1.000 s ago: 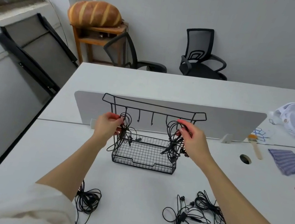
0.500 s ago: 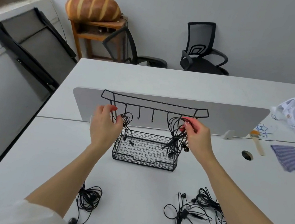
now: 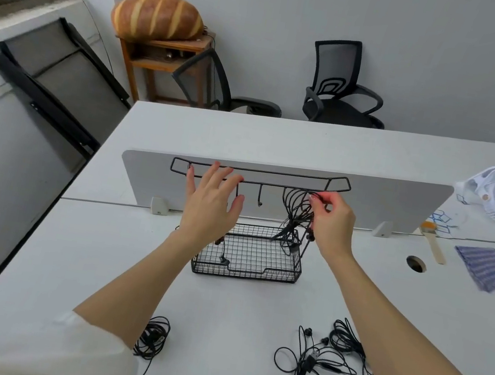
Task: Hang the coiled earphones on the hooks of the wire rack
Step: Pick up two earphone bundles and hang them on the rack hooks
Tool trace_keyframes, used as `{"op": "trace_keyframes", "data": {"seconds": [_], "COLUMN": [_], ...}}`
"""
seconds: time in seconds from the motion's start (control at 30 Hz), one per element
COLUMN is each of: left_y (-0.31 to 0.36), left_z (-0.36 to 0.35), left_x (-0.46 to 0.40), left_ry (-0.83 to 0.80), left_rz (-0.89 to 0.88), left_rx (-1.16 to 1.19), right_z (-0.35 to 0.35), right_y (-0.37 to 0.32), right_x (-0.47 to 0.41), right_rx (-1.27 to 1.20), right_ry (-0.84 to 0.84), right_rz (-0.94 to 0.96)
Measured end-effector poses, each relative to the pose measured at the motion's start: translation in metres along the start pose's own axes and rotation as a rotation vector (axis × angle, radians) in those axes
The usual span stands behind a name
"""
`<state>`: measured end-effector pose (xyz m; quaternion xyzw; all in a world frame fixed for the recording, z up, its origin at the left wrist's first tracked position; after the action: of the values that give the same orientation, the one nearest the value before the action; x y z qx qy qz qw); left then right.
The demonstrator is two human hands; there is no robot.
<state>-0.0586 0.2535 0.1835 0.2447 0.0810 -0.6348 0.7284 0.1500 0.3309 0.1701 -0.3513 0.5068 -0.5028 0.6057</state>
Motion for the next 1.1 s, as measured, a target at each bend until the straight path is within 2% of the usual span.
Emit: {"op": "trace_keyframes", "data": {"seconds": [0.27, 0.53, 0.7, 0.9, 1.0, 1.1], "left_y": [0.0, -0.001, 0.0, -0.001, -0.001, 0.0], "left_z": [0.0, 0.001, 0.002, 0.002, 0.001, 0.0], "left_x": [0.001, -0.001, 0.0, 0.0, 0.001, 0.002], "left_ry": [0.021, 0.036, 0.054, 0.054, 0.046, 0.037], "left_rz": [-0.03, 0.004, -0.008, -0.015, -0.027, -0.041], "left_rx": [-0.019, -0.012, -0.002, -0.004, -0.014, -0.034], "right_z": [0.007, 0.004, -0.001, -0.003, -0.013, -0.018], "right_y": [0.007, 0.011, 0.009, 0.002, 0.003, 0.013], "right_x": [-0.005, -0.009, -0.008, 0.004, 0.013, 0.02], "right_rx": [-0.042, -0.07, -0.09, 0.272, 0.483, 0.695], "right_ry": [-0.076, 0.002, -0.048, 0.029, -0.036, -0.159], "right_rz": [-0.037, -0.046, -0.046, 0.152, 0.227, 0.224]}}
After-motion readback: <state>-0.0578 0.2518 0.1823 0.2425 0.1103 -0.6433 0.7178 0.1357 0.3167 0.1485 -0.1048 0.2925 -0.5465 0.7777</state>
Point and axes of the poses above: each hand's wrist, its own x-axis away from the middle knuckle, its own z-axis out of the back of the hand, y = z × x, the point moved 8 cm from there along -x, towards the middle knuckle, and after that the axes turned 7 degrees about -x, right-handed, at the moved point
